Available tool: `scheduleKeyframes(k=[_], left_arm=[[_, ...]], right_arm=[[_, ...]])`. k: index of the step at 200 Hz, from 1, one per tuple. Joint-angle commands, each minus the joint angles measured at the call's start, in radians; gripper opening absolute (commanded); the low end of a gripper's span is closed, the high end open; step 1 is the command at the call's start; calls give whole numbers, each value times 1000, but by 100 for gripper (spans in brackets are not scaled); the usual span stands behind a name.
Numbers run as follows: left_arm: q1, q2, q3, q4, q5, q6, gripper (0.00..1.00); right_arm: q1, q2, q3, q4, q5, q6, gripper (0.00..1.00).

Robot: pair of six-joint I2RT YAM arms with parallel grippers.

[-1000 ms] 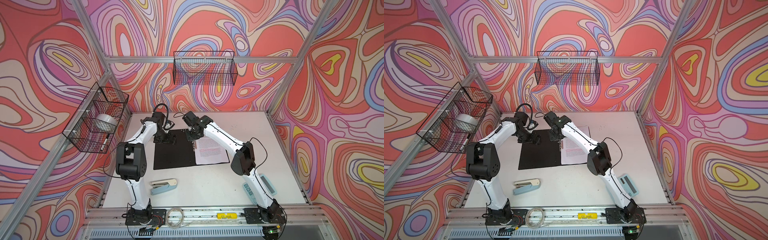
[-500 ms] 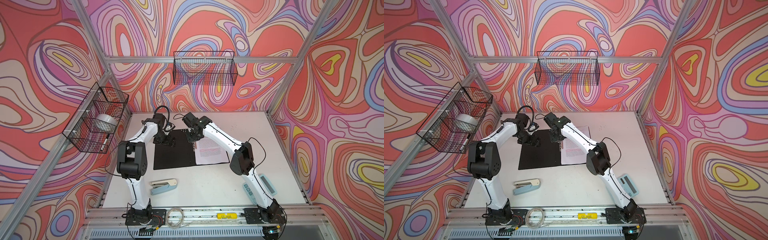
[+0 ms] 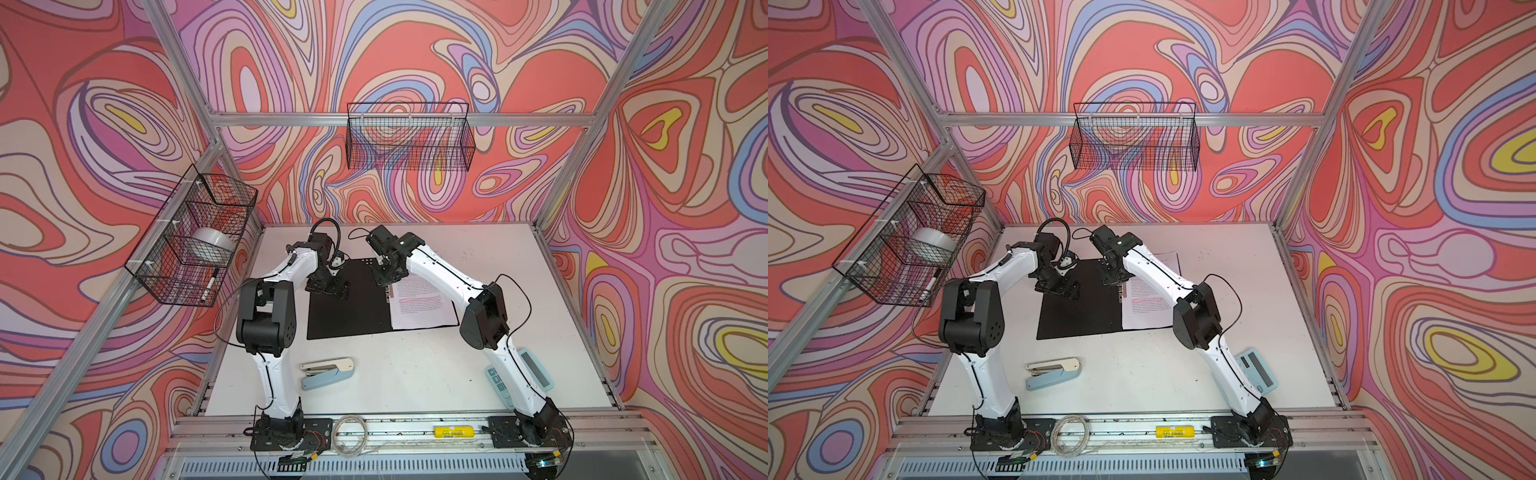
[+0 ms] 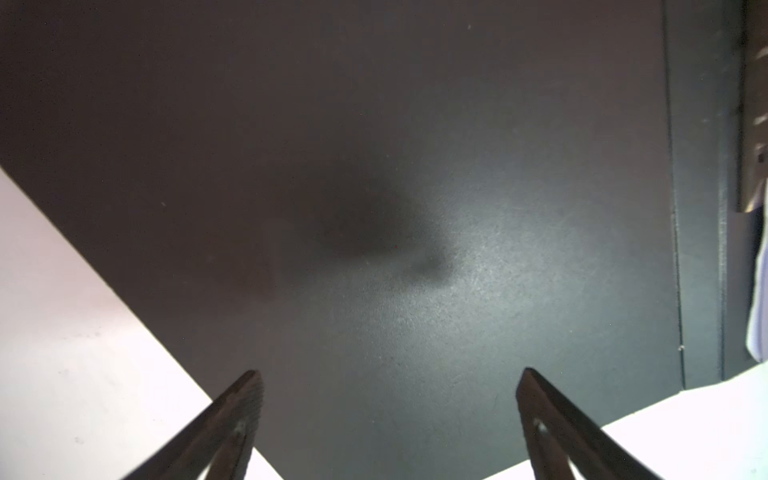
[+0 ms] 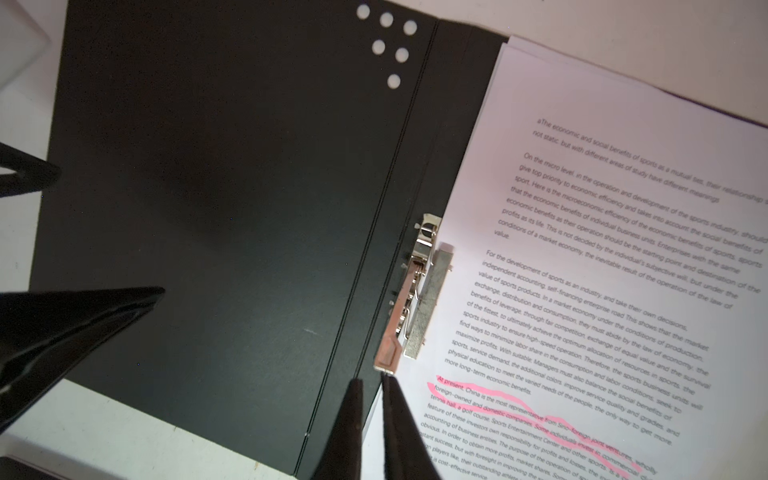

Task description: Put the files into the folder

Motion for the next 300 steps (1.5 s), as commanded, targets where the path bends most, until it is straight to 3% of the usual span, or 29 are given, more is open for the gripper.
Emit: scheduleKeyframes(k=[1,300], left_arm=[[3,2,-19,12,-9,16,95],[3,65,64,-10,-31,28,94]], right_arm=[[-3,30,-6,17,-20,-13,12],[-22,71,29,-57,-17,-63,10]])
